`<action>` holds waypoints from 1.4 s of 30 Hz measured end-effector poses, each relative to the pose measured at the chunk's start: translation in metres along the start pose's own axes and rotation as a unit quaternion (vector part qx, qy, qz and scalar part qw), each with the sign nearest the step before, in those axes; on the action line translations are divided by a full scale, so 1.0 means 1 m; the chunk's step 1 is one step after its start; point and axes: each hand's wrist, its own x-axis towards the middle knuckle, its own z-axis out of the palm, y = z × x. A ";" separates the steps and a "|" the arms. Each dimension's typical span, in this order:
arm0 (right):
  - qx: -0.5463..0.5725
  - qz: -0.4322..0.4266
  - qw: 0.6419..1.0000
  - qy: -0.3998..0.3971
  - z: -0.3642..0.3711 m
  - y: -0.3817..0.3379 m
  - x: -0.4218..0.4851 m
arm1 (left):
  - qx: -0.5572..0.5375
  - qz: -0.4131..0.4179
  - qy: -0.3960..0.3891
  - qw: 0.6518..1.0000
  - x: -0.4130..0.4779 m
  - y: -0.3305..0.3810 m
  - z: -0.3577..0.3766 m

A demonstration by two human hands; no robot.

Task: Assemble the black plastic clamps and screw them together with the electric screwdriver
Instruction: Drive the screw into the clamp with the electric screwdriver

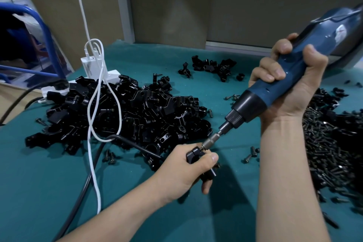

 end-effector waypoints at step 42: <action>0.091 -0.013 0.996 0.004 0.005 -0.005 -0.005 | -0.455 -0.210 -0.195 0.843 -0.008 0.014 0.003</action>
